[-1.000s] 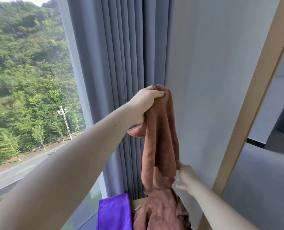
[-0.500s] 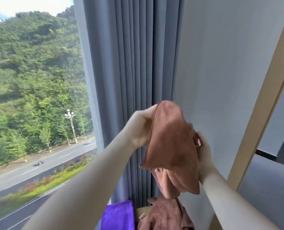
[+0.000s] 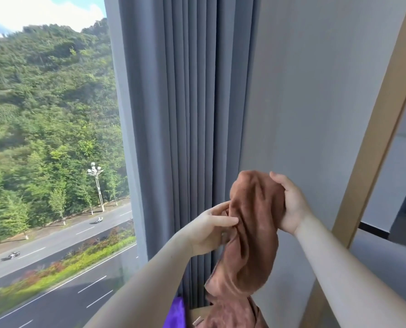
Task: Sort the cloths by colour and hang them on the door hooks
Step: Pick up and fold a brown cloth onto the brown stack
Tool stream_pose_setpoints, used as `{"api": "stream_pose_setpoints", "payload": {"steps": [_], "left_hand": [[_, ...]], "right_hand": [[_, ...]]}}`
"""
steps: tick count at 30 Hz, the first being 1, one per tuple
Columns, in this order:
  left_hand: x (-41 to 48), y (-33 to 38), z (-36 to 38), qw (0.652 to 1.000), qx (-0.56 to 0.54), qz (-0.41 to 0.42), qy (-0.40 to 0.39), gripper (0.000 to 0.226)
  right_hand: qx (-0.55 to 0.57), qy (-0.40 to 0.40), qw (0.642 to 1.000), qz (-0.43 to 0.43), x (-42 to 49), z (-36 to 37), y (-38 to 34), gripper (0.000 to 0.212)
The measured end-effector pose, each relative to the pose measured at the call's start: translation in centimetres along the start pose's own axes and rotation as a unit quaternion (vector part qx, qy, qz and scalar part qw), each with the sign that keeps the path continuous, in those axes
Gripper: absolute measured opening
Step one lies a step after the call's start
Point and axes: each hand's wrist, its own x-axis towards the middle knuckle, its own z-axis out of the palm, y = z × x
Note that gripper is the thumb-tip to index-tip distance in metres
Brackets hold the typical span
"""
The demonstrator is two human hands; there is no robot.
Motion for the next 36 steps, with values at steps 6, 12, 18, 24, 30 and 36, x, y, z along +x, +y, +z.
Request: {"api": "stream_pose_setpoints", "payload": {"steps": [6,12,18,24,30,36], "left_hand": [[1.7,3.3,-1.1,0.982,-0.046,0.118,0.143,0.055],[2.0,7.6,-0.1,0.950,0.044,0.121,0.286,0.044],[1.4,11.4,0.0,0.822,0.508,-0.001,0.258,0.052],[1.5,13.1,-1.2,0.838,0.402,0.105,0.353,0.020],[1.0,14.7,-1.7,0.929,0.177,0.127,0.299,0.010],[0.7,16.3,-2.2,0.931,0.247,0.109,0.247,0.032]], "right_hand": [[-0.114,0.031,0.993,0.018,0.1,-2.0,-0.9,0.014],[-0.161,0.123,0.979,0.035,0.5,-4.0,-1.1,0.020],[-0.191,0.166,0.967,0.038,0.1,-5.5,-2.2,0.018],[-0.163,0.152,0.973,0.065,-0.1,-6.8,-3.6,0.036],[-0.125,0.180,0.974,0.056,0.0,-8.0,-5.3,0.028],[-0.038,0.232,0.971,0.030,-0.1,-9.0,-5.6,0.028]]}}
